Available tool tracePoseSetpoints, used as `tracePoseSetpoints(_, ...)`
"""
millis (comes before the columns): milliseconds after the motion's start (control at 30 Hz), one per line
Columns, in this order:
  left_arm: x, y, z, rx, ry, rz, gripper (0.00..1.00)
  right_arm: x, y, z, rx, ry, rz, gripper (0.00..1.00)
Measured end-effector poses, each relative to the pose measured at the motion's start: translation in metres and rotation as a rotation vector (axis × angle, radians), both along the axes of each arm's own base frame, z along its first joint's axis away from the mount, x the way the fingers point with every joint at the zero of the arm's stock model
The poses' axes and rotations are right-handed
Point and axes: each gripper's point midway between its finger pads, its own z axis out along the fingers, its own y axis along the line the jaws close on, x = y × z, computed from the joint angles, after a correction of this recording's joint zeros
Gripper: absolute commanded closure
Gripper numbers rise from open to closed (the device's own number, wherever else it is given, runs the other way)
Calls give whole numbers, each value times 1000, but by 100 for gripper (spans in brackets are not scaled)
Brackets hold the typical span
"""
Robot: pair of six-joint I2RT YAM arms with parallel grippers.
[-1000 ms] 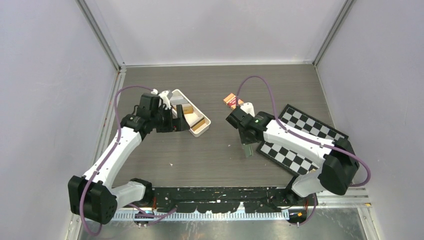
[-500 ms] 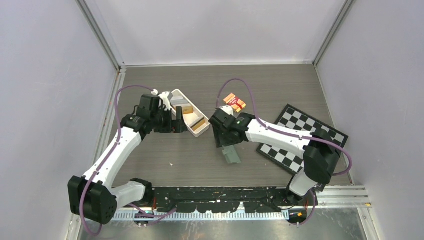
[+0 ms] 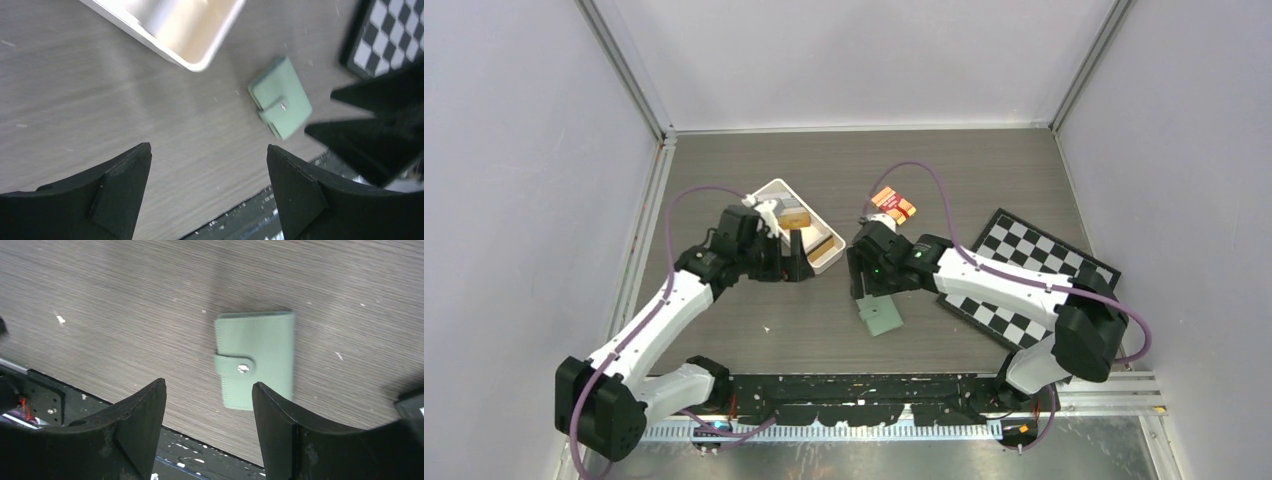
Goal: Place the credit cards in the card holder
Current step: Open the card holder at the center of the board.
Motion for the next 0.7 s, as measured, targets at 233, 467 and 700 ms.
tracePoseSetpoints(233, -50, -60, -53, -69, 134, -65, 21, 2, -41, -34, 23, 116, -71, 41)
tracePoseSetpoints(467, -46, -90, -80, -106, 203, -26, 31, -7, -47, -50, 85, 213, -56, 46)
tracePoseSetpoints(700, -29, -105, -95, -134, 208, 9, 40, -6, -39, -53, 164, 230, -30, 59)
